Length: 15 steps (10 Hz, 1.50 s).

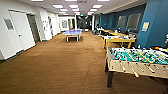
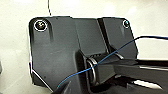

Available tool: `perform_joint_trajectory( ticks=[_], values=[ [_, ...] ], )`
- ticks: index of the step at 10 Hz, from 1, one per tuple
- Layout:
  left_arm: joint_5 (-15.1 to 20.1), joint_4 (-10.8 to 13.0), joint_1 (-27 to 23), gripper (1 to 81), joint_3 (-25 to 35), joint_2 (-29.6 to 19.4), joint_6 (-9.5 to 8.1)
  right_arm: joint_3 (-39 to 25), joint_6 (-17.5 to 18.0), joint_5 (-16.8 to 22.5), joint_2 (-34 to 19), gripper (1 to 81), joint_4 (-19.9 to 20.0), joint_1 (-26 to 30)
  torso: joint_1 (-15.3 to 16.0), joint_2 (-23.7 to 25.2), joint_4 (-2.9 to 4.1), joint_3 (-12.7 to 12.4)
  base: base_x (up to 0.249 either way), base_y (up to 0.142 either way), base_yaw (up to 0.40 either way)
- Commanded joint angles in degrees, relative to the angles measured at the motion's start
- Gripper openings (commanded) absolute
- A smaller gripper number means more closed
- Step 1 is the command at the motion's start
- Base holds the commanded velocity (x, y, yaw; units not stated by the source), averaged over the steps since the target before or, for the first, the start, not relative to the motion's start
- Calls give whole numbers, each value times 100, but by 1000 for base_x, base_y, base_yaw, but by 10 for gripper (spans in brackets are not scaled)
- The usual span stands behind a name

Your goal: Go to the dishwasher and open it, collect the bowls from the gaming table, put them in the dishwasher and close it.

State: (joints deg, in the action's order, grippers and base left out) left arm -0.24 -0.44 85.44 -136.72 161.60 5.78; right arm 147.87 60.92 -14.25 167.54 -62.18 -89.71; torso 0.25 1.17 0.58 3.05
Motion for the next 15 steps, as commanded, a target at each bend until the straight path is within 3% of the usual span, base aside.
perform_joint_trajectory(
  ticks=[1,15],
  values=[
    [306,-44,-260,811,48,-92,-15,-23,-10,116,-7,811,-83,203,0,0,2,0,0,0,0],
    [262,-97,-216,811,48,-66,-15,-5,-10,124,28,811,-224,168,-13,0,0,-5,123,0,0]
  ],
)
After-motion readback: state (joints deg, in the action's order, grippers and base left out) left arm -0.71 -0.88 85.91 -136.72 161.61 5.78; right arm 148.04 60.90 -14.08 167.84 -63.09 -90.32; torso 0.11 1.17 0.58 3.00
